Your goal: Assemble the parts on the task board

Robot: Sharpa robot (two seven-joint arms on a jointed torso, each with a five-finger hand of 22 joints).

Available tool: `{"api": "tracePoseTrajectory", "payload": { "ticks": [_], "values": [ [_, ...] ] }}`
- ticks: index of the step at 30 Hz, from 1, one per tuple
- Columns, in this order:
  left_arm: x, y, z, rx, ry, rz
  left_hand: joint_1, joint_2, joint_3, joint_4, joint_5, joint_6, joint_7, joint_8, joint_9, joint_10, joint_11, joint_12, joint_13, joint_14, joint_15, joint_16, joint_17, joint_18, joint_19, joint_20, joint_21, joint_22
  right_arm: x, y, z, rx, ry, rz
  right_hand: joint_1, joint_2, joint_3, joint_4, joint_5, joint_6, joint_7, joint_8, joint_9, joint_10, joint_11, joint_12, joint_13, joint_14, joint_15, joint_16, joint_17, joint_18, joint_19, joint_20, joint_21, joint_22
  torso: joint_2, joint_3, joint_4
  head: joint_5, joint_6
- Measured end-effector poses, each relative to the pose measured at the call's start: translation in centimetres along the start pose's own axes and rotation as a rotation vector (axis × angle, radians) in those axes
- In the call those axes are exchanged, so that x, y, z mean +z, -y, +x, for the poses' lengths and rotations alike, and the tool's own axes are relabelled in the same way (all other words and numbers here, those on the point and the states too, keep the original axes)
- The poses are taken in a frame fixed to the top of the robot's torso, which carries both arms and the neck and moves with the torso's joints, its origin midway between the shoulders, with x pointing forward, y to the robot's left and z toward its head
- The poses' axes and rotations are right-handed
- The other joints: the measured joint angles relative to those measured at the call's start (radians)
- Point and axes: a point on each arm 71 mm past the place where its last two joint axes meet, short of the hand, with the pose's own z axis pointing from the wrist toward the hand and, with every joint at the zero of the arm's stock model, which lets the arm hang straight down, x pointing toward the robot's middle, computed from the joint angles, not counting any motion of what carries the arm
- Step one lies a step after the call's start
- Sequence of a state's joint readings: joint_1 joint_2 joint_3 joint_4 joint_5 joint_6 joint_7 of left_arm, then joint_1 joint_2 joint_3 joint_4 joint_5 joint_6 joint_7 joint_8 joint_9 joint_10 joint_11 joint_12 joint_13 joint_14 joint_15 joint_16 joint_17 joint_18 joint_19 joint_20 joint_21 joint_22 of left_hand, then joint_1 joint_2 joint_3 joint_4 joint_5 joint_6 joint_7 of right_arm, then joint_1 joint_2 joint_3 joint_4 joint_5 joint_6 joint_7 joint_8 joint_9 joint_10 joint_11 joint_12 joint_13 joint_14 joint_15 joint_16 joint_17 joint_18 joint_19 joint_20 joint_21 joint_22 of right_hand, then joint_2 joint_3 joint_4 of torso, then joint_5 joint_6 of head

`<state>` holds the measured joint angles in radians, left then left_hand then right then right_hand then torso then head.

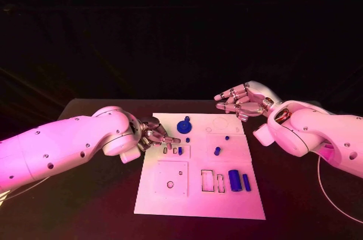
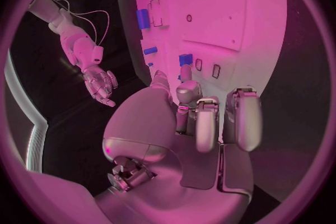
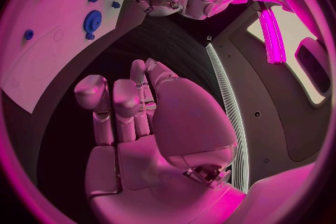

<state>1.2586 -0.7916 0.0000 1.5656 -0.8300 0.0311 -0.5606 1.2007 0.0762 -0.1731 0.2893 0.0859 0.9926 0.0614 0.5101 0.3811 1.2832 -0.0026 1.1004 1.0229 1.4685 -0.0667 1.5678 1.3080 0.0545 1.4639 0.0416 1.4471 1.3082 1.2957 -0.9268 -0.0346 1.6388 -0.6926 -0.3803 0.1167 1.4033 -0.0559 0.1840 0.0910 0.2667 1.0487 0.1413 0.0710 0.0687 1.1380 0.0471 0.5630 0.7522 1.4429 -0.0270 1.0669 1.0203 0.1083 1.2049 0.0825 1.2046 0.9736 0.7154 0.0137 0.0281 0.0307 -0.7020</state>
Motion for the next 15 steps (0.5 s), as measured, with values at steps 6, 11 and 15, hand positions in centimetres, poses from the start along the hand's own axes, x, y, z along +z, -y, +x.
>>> {"api": "tracePoseTrajectory", "payload": {
  "ticks": [6,11,15],
  "values": [
    [1.4,1.7,-0.5,0.086,0.006,-0.041,-0.049,-0.006,-0.055,0.002,-0.035,-0.020,-0.005,0.049,0.055,0.007,-0.007,0.027,0.028,-0.003,-0.003,0.000,0.000,0.000,0.004,-0.004,0.019,0.000,0.2,0.1,0.1,-0.005,-0.002,-0.001,-0.004,-0.004,0.005,0.000,0.000,-0.006,0.001,-0.004,0.000,0.004,0.003,-0.004,-0.004,0.000,0.000,-0.004,0.000,0.000,0.000,0.000,-0.001,-0.003,-0.005,0.0021,0.0000,0.001,-0.005],
    [2.1,2.4,-0.6,0.134,0.000,-0.065,-0.060,-0.007,-0.074,0.002,-0.035,-0.027,-0.012,0.061,0.074,0.010,-0.010,0.036,0.038,0.001,-0.006,0.000,0.000,0.000,0.001,-0.006,0.025,0.000,0.3,0.1,0.1,-0.011,-0.007,-0.003,-0.004,-0.004,0.005,0.000,0.000,-0.011,0.002,-0.004,-0.001,0.004,0.003,-0.004,-0.005,0.000,0.000,-0.007,0.000,0.000,0.000,0.000,-0.004,-0.004,-0.006,0.0028,-0.0002,0.001,-0.008],
    [2.7,2.7,-0.6,0.165,-0.006,-0.085,-0.060,-0.007,-0.081,0.000,-0.035,-0.030,-0.009,0.065,0.080,0.010,-0.010,0.038,0.039,-0.003,-0.010,0.000,0.000,-0.015,-0.001,-0.008,0.025,0.000,0.3,0.1,0.2,-0.014,-0.011,-0.004,-0.004,-0.004,0.005,0.000,0.000,-0.011,0.002,-0.004,-0.001,0.004,0.003,-0.004,-0.007,0.000,0.000,-0.008,0.000,0.000,0.000,0.000,-0.004,-0.006,-0.006,0.0028,0.0000,0.001,-0.008]
  ]
}}
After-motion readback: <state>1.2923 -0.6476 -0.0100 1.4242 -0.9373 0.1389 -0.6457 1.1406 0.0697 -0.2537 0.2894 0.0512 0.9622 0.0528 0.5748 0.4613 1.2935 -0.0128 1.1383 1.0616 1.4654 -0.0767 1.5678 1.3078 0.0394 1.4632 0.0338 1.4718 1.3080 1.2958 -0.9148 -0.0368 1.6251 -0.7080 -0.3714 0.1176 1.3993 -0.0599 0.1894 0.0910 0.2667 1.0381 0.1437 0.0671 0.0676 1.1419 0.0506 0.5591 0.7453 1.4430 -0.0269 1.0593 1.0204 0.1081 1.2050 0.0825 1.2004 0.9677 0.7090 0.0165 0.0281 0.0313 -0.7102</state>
